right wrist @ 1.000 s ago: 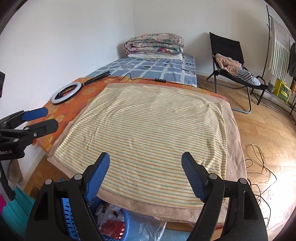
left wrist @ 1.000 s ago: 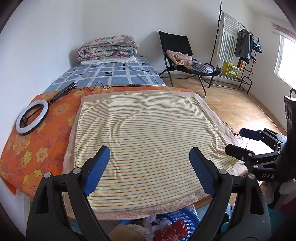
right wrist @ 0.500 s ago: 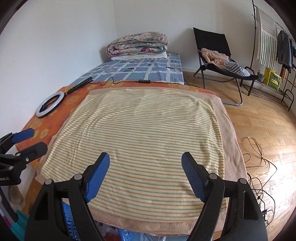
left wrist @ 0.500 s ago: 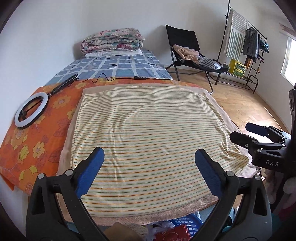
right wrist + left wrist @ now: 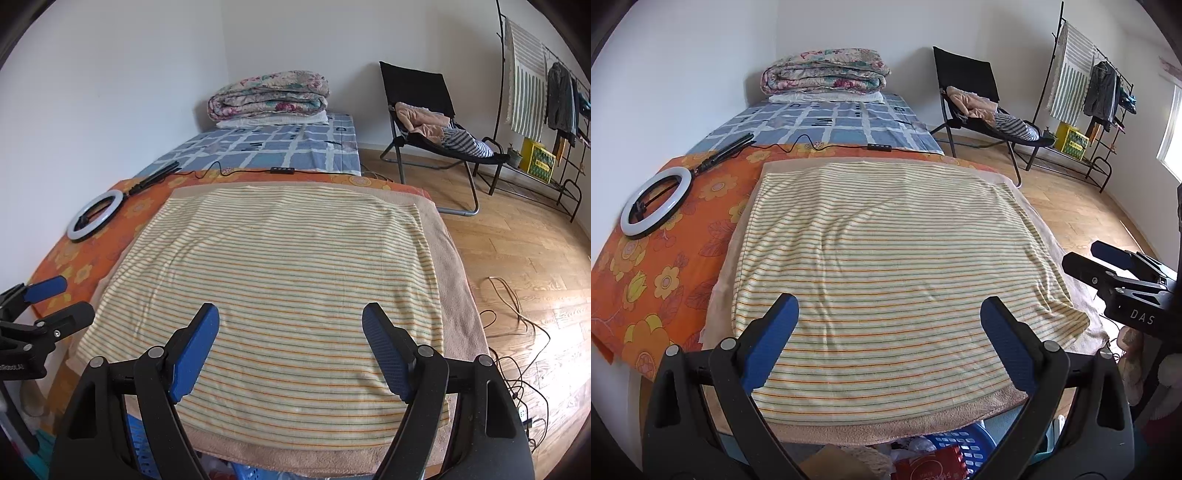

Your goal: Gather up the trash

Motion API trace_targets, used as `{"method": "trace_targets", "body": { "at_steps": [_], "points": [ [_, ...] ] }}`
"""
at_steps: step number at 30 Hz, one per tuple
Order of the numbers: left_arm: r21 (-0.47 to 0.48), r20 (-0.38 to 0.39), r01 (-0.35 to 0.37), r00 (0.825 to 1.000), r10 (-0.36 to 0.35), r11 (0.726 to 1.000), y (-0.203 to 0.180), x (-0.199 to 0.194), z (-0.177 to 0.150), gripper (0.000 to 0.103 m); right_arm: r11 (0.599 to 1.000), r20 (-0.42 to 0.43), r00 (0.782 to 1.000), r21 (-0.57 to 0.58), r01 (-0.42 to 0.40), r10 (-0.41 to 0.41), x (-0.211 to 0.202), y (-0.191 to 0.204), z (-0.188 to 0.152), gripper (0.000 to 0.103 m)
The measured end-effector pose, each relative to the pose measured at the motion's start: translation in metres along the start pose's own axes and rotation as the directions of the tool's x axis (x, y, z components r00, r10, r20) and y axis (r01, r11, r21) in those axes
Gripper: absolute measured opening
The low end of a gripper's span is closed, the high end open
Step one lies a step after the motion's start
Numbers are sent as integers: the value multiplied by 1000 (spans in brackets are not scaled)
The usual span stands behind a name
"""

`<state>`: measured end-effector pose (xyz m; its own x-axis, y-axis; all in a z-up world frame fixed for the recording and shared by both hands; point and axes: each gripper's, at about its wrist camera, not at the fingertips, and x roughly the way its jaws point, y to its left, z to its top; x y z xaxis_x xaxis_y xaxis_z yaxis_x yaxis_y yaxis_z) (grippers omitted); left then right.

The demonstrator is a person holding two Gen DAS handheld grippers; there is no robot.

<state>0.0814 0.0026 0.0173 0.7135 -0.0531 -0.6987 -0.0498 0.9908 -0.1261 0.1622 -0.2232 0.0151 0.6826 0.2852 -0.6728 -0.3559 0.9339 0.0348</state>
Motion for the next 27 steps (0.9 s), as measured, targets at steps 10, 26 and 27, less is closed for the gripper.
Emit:
{"method": "trace_targets", "body": {
  "at_steps": [10, 26, 27],
  "points": [
    [0, 5, -6, 1000, 6, 1000, 2, -1, 1, 101, 1000, 2, 1000, -8, 22, -22, 1, -1, 0, 80],
    [6, 6, -11, 1000, 11, 1000, 3, -2, 2, 101, 1000, 0, 1000, -11, 27, -27, 1, -1, -2, 80],
    [7, 6, -11, 1000, 11, 1000, 4, -2, 2, 101, 1000, 0, 1000, -11, 27, -27, 1, -1, -2, 80]
  ]
}}
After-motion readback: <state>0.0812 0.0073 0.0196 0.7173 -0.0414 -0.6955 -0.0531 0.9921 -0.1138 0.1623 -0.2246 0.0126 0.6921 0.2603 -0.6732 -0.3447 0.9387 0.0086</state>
